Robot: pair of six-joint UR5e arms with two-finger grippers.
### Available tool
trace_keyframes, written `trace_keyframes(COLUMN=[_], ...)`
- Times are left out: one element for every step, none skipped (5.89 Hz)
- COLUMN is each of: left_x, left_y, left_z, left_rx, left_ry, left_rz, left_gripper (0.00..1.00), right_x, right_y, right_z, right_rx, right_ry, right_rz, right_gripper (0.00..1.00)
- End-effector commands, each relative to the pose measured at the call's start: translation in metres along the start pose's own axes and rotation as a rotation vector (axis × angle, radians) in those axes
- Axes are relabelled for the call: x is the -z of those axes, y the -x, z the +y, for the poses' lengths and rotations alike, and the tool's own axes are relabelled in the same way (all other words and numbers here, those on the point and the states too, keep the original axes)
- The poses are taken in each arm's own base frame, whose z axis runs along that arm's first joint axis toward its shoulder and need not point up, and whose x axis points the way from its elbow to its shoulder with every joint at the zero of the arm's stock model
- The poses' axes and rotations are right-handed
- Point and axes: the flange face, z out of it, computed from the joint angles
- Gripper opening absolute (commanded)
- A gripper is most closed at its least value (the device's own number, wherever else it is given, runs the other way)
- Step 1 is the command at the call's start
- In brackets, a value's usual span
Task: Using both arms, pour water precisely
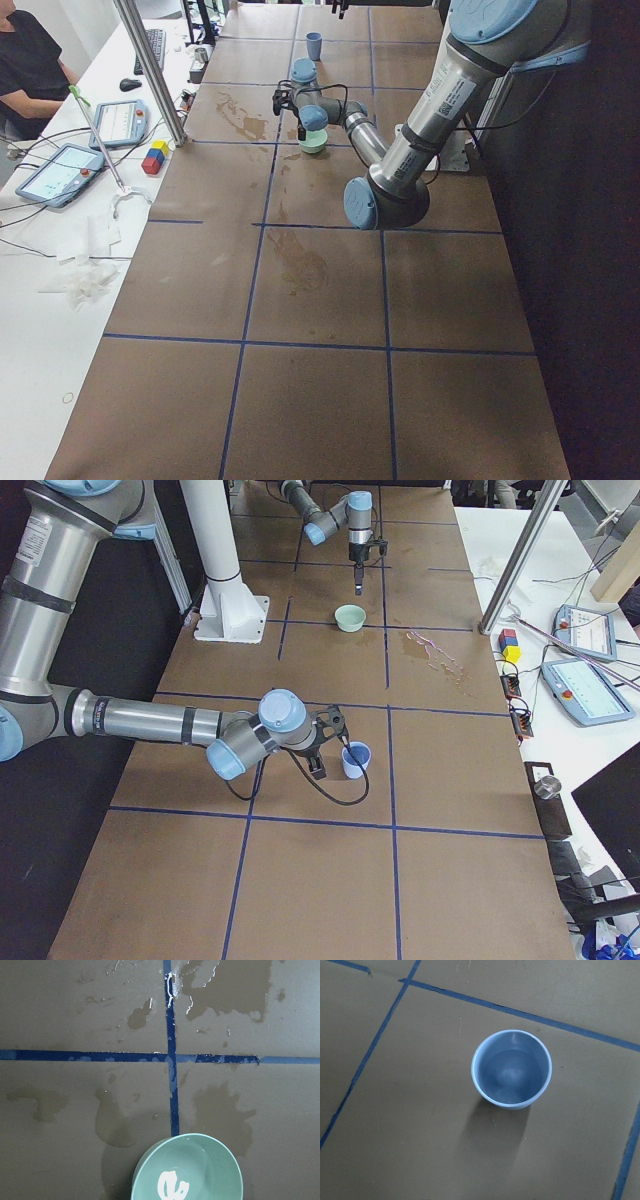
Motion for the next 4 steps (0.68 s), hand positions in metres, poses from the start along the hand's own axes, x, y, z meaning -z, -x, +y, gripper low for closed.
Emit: trace_keyframes(left_x=[-0.001, -0.001, -0.001, -0.002], left_y=[0.003, 0.003, 0.004, 0.008], left_z=[0.001, 0.001, 0.0, 0.002], left_rx=[0.002, 0.002, 0.003, 0.005], left_ry=[0.002, 0.002, 0.001, 0.003], left_rz=[-0.003, -0.003, -0.004, -0.008], left_gripper=[0.95, 0.96, 0.96, 0.97], right_x=[-0.031, -0.03, -0.042, -0.042], right_y=[0.031, 0.024, 0.001, -0.003], right_z=[0.008, 0.021, 0.044, 0.051], right_rx=[-0.016, 0.013, -0.008, -0.057], right_ry=[-0.079, -0.152, -0.209, -0.257], right_rz=[0.065, 0.104, 0.094, 0.067], right_gripper=[0.99, 0.99, 0.99, 0.99])
